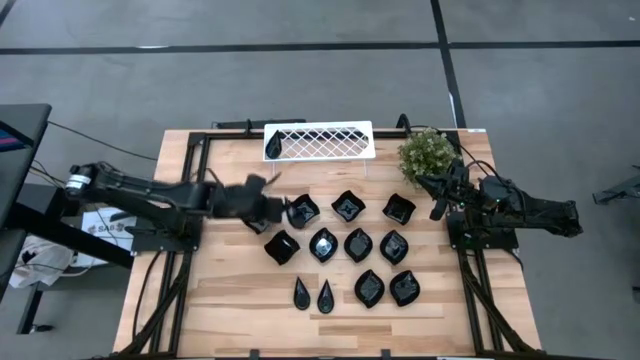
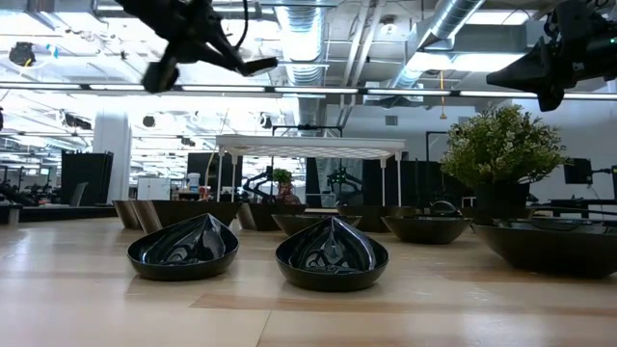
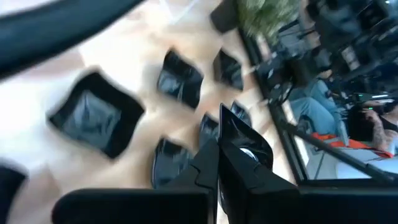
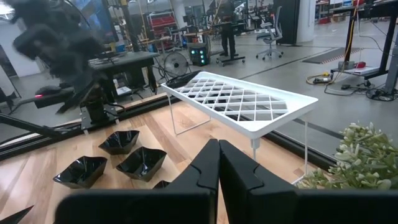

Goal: Pick & Place Mini shaped plates
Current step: Stack the black drop-shaped plate on top of the black drop-shaped plates on the shelf

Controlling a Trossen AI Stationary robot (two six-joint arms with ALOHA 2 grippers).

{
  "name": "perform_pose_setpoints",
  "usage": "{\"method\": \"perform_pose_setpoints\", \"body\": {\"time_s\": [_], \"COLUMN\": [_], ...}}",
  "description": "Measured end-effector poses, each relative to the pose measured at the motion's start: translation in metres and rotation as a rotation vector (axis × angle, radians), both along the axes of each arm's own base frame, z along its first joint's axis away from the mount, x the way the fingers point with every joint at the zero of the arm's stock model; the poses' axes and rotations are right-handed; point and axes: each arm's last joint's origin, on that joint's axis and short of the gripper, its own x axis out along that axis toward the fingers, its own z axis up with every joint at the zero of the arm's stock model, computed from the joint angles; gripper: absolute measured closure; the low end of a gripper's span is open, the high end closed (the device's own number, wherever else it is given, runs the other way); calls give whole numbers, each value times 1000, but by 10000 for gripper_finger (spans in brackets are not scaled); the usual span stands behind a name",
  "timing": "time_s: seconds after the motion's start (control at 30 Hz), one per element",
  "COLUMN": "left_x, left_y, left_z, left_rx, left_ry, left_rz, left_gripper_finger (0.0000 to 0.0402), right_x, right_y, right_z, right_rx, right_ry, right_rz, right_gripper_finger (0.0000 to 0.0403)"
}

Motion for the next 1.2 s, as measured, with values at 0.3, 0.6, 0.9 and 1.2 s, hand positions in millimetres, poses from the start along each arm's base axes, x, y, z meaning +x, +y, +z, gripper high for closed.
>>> {"method": "perform_pose_setpoints", "body": {"time_s": [0.3, 0.6, 0.9, 1.2], "left_x": [-7, 2, 17, 31], "left_y": [58, 102, 140, 175], "left_z": [21, 56, 71, 83], "left_rx": [76, 235, 292, 344], "left_ry": [-40, -72, 54, 217], "left_rz": [-54, -62, -141, -230], "left_gripper_finger": [396, 396, 396, 396], "right_x": [0, 0, 0, 0], "right_y": [0, 0, 0, 0], "right_z": [0, 0, 0, 0], "right_rx": [0, 0, 0, 0], "right_ry": [0, -1, 0, 0], "right_rz": [0, 0, -2, -1], "right_gripper_finger": [401, 401, 401, 401]}}
